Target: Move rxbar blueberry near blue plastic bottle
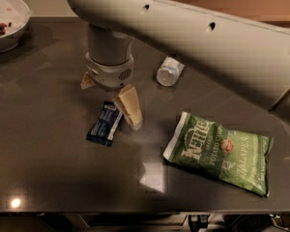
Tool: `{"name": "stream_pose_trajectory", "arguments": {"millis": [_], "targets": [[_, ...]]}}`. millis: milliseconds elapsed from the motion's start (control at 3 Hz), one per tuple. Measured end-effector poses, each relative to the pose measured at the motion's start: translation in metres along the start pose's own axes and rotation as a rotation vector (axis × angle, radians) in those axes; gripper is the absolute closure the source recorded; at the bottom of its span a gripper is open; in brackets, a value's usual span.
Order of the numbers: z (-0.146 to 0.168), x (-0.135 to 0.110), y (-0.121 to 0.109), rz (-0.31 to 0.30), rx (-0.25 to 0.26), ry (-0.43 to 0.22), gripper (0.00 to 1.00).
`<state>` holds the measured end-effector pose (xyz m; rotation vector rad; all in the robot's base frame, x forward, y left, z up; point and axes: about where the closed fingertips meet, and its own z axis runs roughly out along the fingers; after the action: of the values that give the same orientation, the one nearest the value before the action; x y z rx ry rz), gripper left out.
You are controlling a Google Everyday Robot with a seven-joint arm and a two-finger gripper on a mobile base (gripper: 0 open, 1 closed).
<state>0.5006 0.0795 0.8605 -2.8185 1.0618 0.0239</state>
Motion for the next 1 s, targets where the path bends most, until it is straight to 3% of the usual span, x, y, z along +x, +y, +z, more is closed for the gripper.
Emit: {"name": "stream_pose_trajectory", "arguments": {"millis": [667, 1000], "targets": [[0.031, -0.012, -0.005, -0.098, -0.065, 0.025, 0.00], [0.040, -0.008, -0.004, -0.118, -0.100, 0.031, 0.19]]}}
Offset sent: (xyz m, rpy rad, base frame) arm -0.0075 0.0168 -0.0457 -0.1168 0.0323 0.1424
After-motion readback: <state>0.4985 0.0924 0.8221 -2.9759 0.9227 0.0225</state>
